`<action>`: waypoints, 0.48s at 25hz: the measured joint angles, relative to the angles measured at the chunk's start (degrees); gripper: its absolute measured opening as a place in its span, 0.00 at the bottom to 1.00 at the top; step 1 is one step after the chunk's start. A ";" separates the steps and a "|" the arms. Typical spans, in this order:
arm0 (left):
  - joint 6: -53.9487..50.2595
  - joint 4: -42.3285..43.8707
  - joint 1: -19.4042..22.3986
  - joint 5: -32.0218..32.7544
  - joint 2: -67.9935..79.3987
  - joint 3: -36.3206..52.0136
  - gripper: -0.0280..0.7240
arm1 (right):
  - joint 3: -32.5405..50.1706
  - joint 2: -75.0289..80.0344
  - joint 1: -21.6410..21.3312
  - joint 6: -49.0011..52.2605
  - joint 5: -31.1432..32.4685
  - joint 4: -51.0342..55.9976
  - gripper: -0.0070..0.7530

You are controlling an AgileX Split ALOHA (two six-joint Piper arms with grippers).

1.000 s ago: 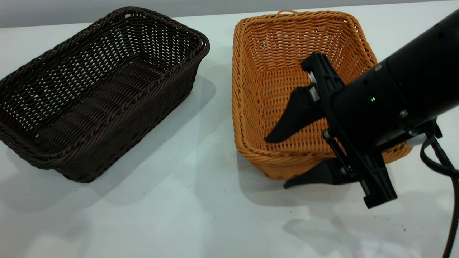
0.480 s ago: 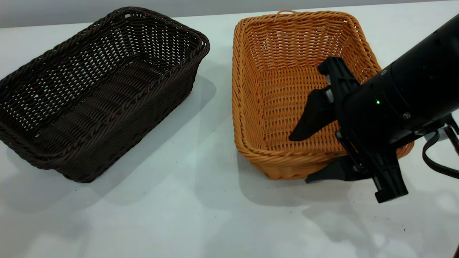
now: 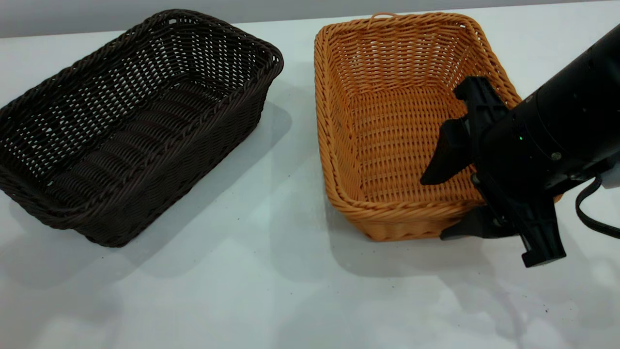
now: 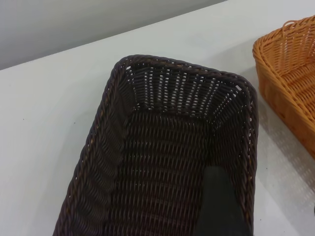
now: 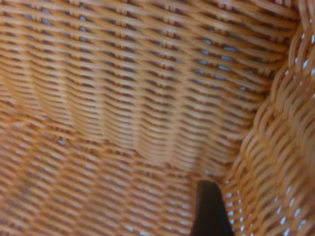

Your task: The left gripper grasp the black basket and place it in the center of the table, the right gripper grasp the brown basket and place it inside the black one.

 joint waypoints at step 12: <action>0.00 0.00 0.00 0.00 0.00 0.00 0.56 | -0.02 0.67 0.00 2.11 0.81 0.00 0.49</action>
